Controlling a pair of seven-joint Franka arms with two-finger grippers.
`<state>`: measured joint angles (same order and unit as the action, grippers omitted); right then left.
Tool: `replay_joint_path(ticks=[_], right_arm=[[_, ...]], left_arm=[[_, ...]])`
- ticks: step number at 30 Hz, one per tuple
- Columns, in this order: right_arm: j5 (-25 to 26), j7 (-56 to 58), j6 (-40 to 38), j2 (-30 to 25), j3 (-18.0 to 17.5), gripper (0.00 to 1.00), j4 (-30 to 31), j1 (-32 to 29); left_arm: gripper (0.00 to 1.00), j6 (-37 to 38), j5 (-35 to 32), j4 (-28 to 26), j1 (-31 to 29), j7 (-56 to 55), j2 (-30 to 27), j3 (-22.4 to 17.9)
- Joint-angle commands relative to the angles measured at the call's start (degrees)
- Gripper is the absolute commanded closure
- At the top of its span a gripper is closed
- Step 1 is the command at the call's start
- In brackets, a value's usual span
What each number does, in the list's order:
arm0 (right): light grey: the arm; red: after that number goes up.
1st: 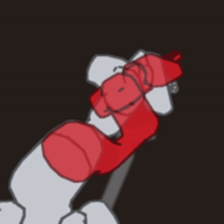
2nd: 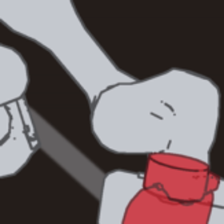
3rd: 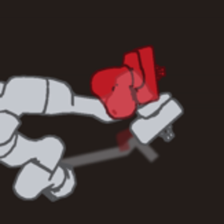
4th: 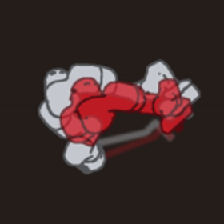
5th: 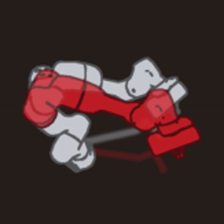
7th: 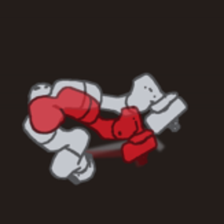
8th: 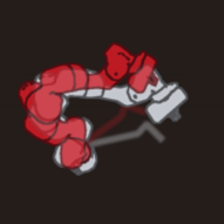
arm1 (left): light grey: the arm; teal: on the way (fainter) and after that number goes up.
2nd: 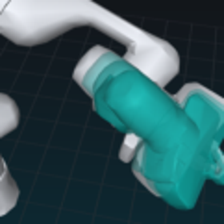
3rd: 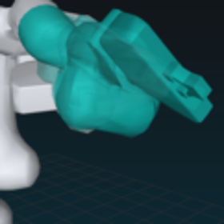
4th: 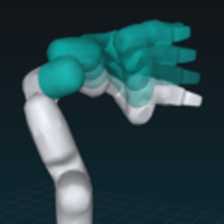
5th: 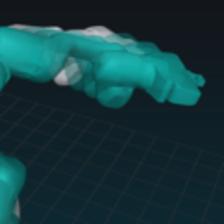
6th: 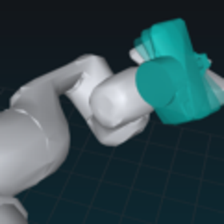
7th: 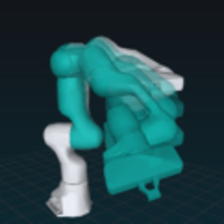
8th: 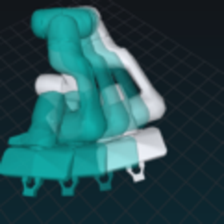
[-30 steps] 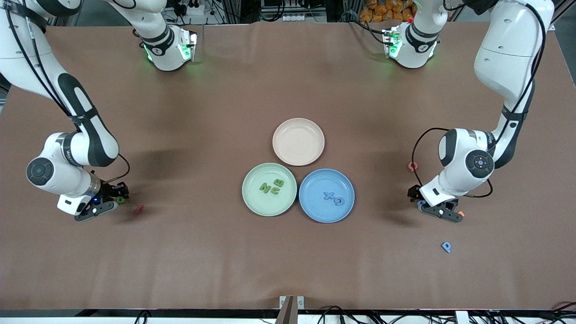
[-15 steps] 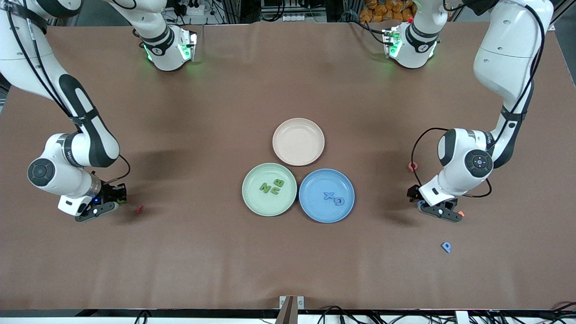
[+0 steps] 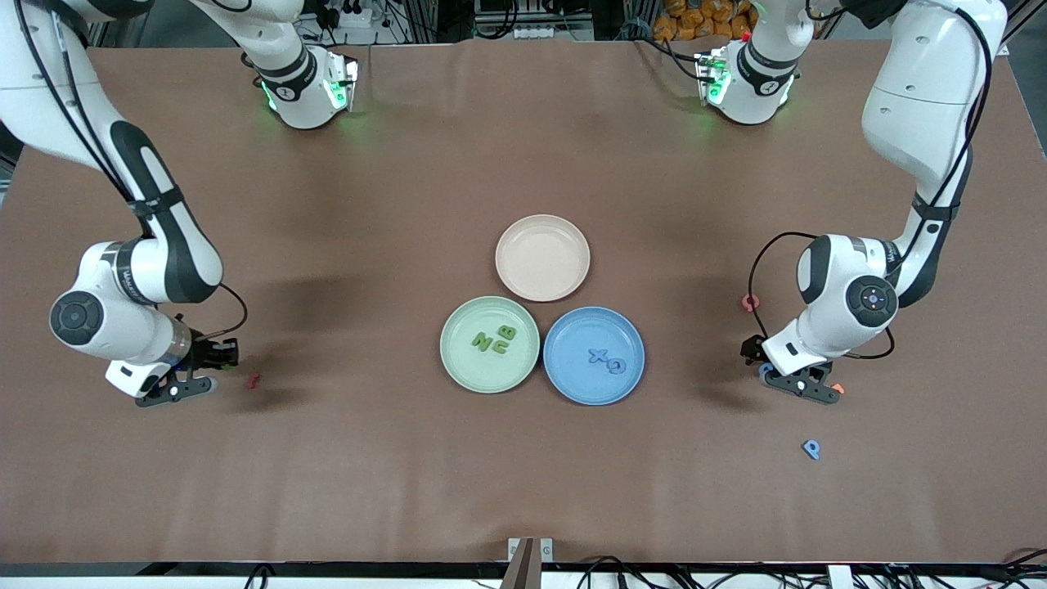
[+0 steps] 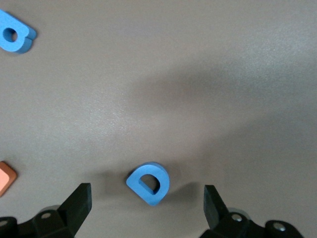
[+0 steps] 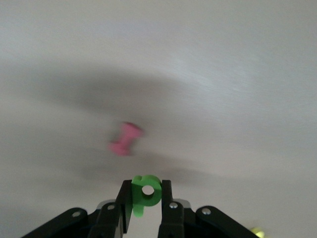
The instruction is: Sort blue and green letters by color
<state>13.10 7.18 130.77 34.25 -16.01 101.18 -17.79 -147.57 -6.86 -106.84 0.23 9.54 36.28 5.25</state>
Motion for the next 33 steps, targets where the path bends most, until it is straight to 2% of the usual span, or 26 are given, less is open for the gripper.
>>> replay_joint_path(ticks=[1,7,19,33], right_arm=[[-4.21,-9.36,-4.81,-2.96,-2.88,1.0,-0.63,2.67],[-10.63,-18.49,-5.08,-4.1,-3.32,1.0,-1.16,8.55],[-10.72,-40.99,-4.56,-3.31,-3.23,1.0,-4.67,20.77],[-9.67,-65.87,-1.31,4.07,-2.71,1.0,-11.7,33.26]], left_arm=[[0.0,1.41,0.01,2.07,-0.41,0.74,0.99,0.29],[0.0,1.59,0.1,3.3,-0.41,0.74,1.42,0.47],[0.0,1.59,0.27,4.18,-0.41,0.39,2.74,0.73],[0.0,1.59,0.18,4.09,-0.41,0.13,2.74,0.73]])
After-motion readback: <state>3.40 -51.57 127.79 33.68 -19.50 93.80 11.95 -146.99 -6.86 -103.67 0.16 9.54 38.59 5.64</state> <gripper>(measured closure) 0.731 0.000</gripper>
